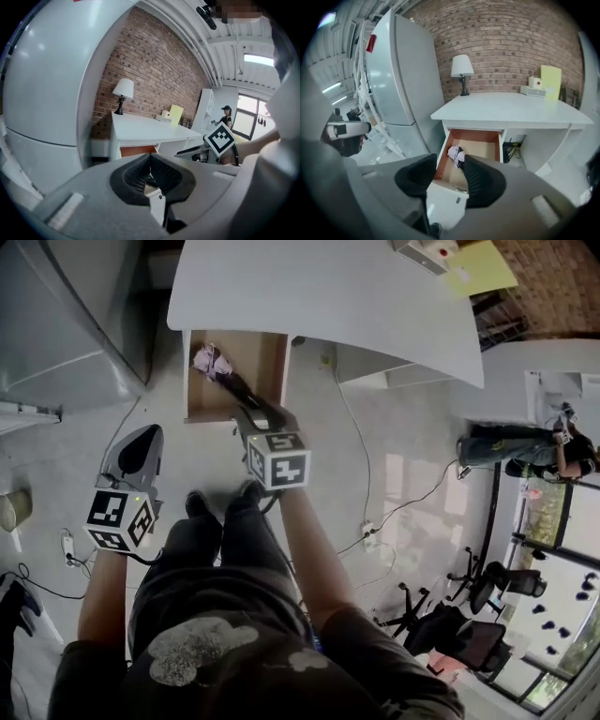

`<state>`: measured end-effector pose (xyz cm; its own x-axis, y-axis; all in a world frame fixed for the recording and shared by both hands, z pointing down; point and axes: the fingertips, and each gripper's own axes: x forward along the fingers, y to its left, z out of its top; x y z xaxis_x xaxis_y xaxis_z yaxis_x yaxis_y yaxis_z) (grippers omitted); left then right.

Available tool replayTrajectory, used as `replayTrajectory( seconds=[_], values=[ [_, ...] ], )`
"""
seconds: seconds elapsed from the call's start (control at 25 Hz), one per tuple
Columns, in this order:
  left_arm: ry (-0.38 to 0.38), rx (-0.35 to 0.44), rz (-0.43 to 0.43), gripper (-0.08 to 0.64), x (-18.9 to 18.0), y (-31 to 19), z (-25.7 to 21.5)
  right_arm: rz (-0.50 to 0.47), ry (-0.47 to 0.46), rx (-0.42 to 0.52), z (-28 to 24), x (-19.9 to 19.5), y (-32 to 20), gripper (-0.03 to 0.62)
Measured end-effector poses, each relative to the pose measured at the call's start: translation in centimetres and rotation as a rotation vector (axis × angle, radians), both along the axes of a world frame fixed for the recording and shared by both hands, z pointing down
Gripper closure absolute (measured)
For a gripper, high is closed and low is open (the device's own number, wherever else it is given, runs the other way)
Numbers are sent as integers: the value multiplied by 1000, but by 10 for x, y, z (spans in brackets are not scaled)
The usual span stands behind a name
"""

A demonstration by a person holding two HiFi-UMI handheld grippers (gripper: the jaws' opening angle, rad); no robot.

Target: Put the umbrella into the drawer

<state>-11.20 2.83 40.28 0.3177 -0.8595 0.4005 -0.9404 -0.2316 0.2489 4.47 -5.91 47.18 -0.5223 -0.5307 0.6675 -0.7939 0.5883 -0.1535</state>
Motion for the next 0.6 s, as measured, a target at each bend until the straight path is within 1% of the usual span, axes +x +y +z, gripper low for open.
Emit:
replayTrajectory(
  seconds=[0.04,0.08,0.12,0.16,0.2,0.28,0.44,0.6],
  values=[
    [4,-1,18,549,5,0,-4,35,-13,0,-8,6,4,407],
    [9,-4,35,549,10,0,-7,67,-22,2,-15,12,7,427],
    [12,-6,51,549,16,0,-9,97,-25,6,-22,18,11,477],
    [14,-8,68,549,22,0,-12,123,-25,11,-28,25,14,508],
    [15,-7,85,549,28,-1,-14,147,-23,17,-34,30,16,516],
    [15,4,116,549,40,-4,-22,189,-18,29,-45,43,21,585],
    [10,45,162,549,65,-7,-42,219,-1,80,-70,66,32,588],
    [-3,82,193,549,88,13,-54,241,-10,120,-85,91,59,588]
  ],
)
